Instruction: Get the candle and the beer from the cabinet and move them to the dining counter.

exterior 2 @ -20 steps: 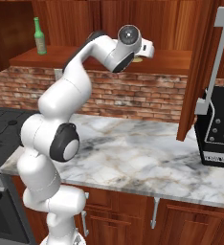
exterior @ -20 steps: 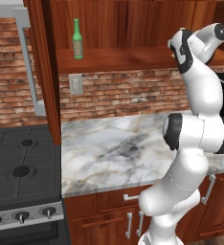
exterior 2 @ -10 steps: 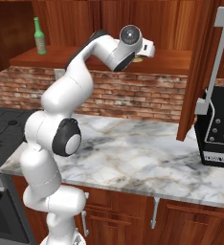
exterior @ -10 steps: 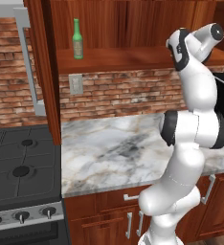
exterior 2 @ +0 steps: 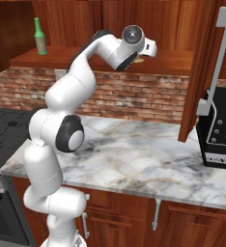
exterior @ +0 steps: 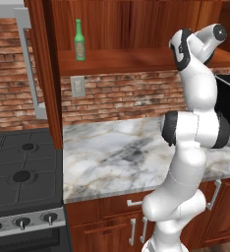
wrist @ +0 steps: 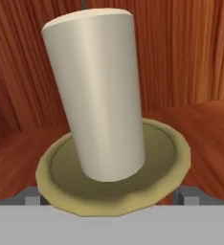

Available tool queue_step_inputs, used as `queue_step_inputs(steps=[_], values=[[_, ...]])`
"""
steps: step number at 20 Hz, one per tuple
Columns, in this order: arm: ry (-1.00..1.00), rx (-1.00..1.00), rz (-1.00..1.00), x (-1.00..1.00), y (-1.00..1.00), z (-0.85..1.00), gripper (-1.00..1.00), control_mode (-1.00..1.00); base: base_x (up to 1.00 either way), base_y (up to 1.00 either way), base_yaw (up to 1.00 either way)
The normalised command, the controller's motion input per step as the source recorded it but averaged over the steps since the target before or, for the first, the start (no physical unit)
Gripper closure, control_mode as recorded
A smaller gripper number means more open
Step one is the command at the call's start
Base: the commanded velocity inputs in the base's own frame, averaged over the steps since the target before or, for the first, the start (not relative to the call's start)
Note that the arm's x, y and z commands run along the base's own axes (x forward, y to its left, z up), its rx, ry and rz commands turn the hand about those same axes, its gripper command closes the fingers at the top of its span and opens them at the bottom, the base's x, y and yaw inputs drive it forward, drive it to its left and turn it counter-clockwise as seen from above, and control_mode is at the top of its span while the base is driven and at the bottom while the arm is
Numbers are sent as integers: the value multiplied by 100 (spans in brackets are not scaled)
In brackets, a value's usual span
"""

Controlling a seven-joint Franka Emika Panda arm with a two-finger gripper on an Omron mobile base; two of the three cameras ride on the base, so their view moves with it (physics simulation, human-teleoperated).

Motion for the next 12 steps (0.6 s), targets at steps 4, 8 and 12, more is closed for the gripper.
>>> queue_step_inputs(steps=[4, 8, 12], values=[[0, 0, 0, 16, -2, -5, -100, -100, 0, 0, 0], [0, 0, 0, 13, -2, -6, -100, -100, 0, 0, 0], [0, 0, 0, 15, -1, -5, -100, -100, 0, 0, 0]])
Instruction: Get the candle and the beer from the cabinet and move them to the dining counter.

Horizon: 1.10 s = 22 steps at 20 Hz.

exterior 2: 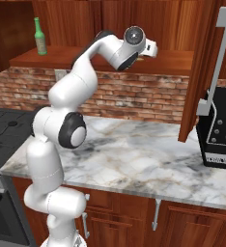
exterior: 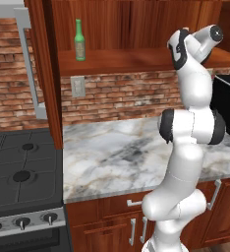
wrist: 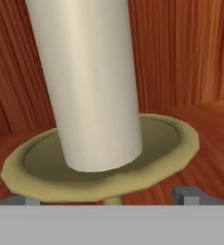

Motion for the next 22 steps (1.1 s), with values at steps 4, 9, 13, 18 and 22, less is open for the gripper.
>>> queue_step_inputs(steps=[4, 9, 13, 18, 22], values=[[0, 0, 0, 10, 0, 0, 100, -100, 0, 0, 0], [0, 0, 0, 2, -6, 0, 100, -100, 0, 0, 0], [0, 2, 0, -9, -12, 0, 100, -100, 0, 0, 0], [0, 6, 0, -41, -6, 0, 100, -100, 0, 0, 0], [0, 6, 0, -58, 3, 0, 100, -100, 0, 0, 0]])
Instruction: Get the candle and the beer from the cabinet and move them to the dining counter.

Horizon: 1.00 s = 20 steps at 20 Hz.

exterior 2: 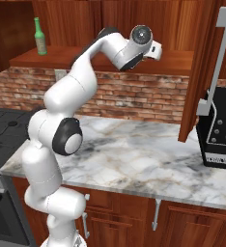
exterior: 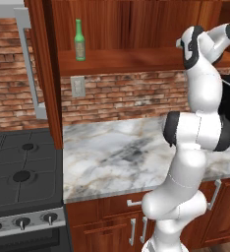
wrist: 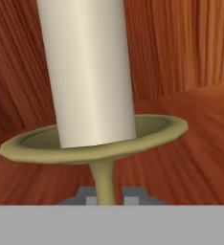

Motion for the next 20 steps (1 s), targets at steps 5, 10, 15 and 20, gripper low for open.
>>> queue_step_inputs(steps=[5, 10, 15, 20], values=[[-2, 4, 0, -66, 11, 0, 100, -100, 0, 0, 0], [-10, 0, 0, -72, 25, 0, 100, -100, 0, 0, 0], [-18, 0, 1, -67, 35, 0, 100, -100, 0, 0, 0], [-14, 0, 5, -69, 38, 0, 100, -100, 0, 0, 0]])
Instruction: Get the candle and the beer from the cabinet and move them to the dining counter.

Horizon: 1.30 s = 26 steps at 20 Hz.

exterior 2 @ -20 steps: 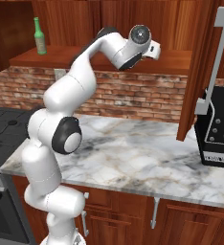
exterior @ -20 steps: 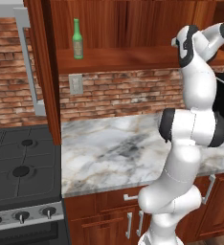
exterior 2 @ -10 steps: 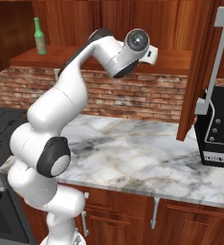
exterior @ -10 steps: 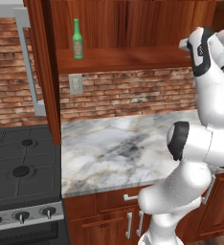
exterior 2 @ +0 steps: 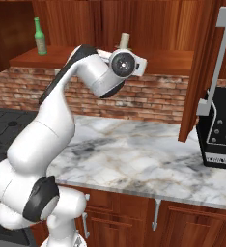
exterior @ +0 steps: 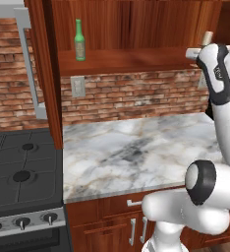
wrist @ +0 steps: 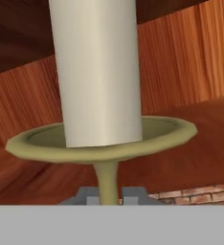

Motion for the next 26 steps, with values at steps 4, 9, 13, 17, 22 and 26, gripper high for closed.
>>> queue_step_inputs(steps=[4, 9, 13, 17, 22, 26], values=[[-4, 0, 7, -67, 37, 0, 100, -100, 0, 0, 0], [0, -1, 8, -61, 39, 1, 100, -100, 0, 0, 0], [0, -6, 10, -63, 39, 1, 100, -100, 0, 0, 0], [0, -8, 8, -58, 37, 0, 100, -100, 0, 0, 0], [0, -3, 0, -50, 30, -5, 100, -100, 0, 0, 0], [2, 0, 0, -46, 27, -11, 100, -100, 0, 0, 0]])
